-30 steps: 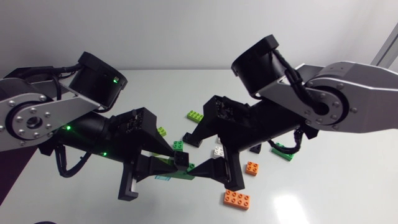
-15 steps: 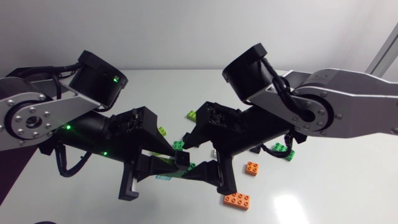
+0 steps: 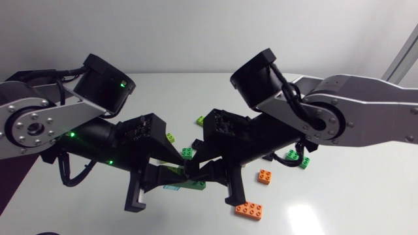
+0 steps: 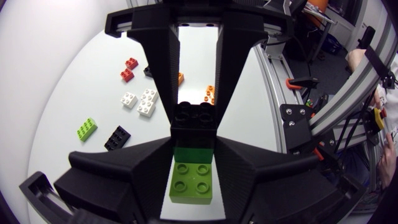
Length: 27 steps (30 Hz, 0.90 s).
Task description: Separate the duplo bricks
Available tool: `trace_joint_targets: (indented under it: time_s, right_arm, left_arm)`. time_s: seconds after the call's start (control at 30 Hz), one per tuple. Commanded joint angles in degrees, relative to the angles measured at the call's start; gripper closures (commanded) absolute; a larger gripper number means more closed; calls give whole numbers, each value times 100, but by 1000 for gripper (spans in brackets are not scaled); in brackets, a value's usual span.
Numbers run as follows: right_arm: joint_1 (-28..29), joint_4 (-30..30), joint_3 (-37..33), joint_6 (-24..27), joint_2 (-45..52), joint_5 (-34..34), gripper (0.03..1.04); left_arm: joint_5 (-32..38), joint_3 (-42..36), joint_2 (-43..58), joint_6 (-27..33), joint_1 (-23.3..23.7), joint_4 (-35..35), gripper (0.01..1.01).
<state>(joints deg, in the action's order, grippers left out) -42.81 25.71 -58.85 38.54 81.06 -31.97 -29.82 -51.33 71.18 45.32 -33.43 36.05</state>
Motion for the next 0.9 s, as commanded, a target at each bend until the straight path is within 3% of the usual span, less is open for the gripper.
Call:
trace_joint_targets:
  time_s: [0.0, 0.1, 0.27, 0.87]
  right_arm:
    - [-52, -49, 172, -49, 77, 59, 782]
    - [-26, -40, 155, -58, 51, 103, 782]
    - [9, 4, 58, -110, -28, 156, 782]
    - [-114, 188, -118, -348, -336, 200, 782]
  left_arm:
    - [-120, -96, -157, -14, 30, 121, 466]
    - [-129, -61, -315, 196, 109, 359, 300]
    - [-120, 79, -517, 337, 153, 490, 213]
    - [-129, 413, -262, 311, 232, -63, 213]
